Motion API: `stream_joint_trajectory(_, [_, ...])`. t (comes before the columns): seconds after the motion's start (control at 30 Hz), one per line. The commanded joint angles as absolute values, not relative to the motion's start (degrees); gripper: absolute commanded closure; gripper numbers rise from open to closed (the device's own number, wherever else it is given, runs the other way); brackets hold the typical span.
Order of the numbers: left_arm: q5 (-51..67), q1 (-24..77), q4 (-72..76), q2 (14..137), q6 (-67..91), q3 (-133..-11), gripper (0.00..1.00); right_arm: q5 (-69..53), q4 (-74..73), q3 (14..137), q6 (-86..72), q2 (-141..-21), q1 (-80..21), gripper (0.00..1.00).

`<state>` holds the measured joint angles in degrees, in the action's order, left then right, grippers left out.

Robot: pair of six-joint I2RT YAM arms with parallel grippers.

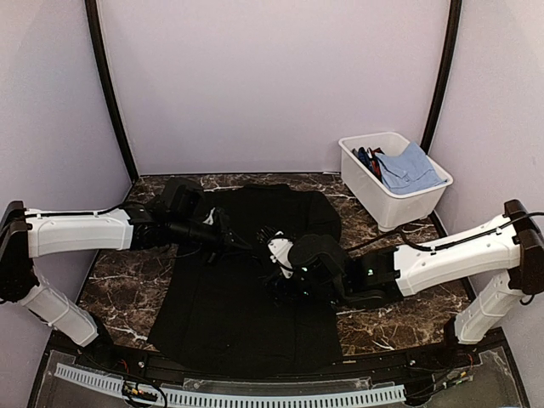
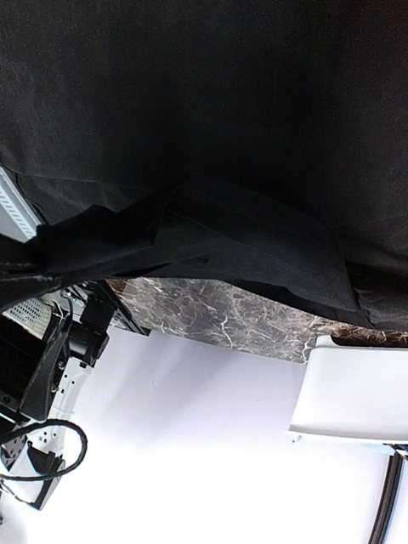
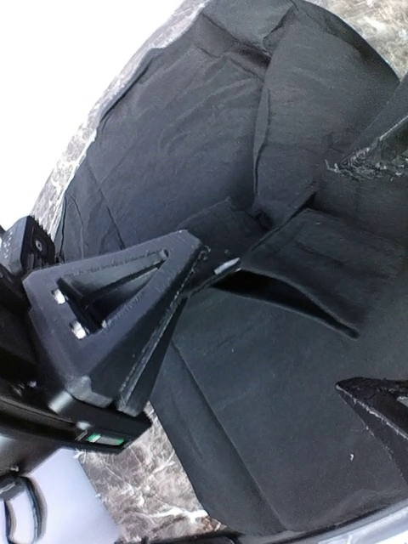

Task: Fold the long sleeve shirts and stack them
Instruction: Pass from the left arm to the right

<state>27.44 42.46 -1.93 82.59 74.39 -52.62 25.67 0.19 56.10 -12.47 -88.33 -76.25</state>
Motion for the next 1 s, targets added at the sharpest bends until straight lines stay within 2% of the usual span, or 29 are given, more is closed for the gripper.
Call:
stream_joint_trajectory(0.0, [28.27, 43.05, -1.49, 82.49, 74.12, -54.59, 1.00, 29.54, 2.84, 59.03, -9.16, -91.01, -76.20, 0.30])
stream_joint_trajectory(0.1, [28.21, 43.11, -1.35, 82.22, 73.93, -54.34, 1.00, 29.85, 2.37, 61.00, -8.17, -93.00, -76.08, 0.43])
stream_joint_trajectory(0.27, [28.95, 43.15, -0.91, 82.32, 73.09, -54.48, 1.00, 31.32, 0.69, 62.82, -8.12, -94.12, -75.65, 0.83])
stream_joint_trajectory(0.37, [28.88, 43.17, -1.84, 82.04, 71.66, -55.02, 1.00, 31.40, 0.37, 62.64, -8.04, -93.51, -75.51, 1.00])
stream_joint_trajectory(0.5, [28.95, 43.22, -3.96, 81.65, 67.92, -56.45, 0.91, 31.07, 0.20, 61.89, -7.62, -91.94, -75.10, 1.00])
stream_joint_trajectory(0.77, [20.81, 43.17, -17.92, 78.43, 46.78, -64.49, 0.55, 28.52, 0.19, 58.91, -7.16, -87.27, -73.73, 1.00])
stream_joint_trajectory(0.97, [16.26, 43.17, -21.58, 78.20, 30.05, -70.73, 0.46, 23.16, -1.76, 56.52, -6.92, -83.06, -71.89, 1.00])
